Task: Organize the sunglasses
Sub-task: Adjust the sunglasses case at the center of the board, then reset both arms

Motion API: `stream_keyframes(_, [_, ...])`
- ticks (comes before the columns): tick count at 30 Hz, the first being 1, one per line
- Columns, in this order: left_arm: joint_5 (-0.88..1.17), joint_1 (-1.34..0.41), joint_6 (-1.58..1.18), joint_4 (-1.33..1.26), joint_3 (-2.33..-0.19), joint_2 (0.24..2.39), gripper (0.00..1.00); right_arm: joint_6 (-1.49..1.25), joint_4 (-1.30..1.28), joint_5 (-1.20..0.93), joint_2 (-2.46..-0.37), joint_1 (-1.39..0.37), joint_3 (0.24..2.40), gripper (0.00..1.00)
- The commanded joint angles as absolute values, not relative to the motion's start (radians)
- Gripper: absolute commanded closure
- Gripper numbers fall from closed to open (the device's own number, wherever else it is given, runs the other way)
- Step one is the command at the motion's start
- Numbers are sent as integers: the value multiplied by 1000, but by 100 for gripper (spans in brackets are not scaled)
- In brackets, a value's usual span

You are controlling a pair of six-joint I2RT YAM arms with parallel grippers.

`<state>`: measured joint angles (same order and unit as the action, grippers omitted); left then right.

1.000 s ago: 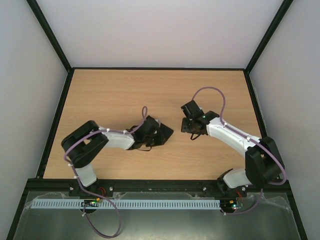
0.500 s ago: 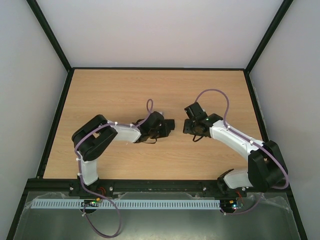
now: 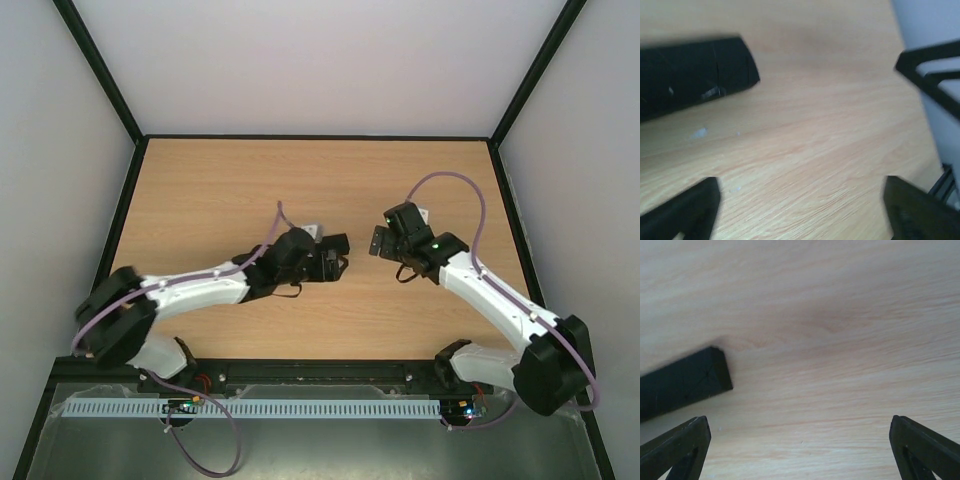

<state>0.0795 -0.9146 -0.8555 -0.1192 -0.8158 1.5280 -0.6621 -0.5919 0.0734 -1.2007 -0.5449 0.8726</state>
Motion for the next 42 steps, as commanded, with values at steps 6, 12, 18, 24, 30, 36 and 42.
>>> stream_keyframes(6, [-185,-715,-722,127,-779,1175,1,-584,-414,459,-981,-517,812,1])
stream_keyframes(12, [-187,-465,-629,-99,-545,955,1,-442,-33,629,-843,-500,592,1])
stream_keyframes(18, [-247,-317,-451,-222,-472,954,1,-366,261,609,-925,-329,445,1])
stream_keyframes(24, [-145,-145,-329,-461,-354,1035,1,-393,527,504,-1107,-146,364,1])
stream_keyframes(30, [-67,-49,-296,-587,-378,1170,1,-365,696,503,-1294,-74,377,1])
stream_keyframes(36, [-137,-21,-198,-642,-404,1236,0,-350,887,520,-1387,-67,328,1])
stream_keyframes(42, [-101,3,-141,-911,-309,1371,0,-278,1127,517,-1444,-64,251,1])
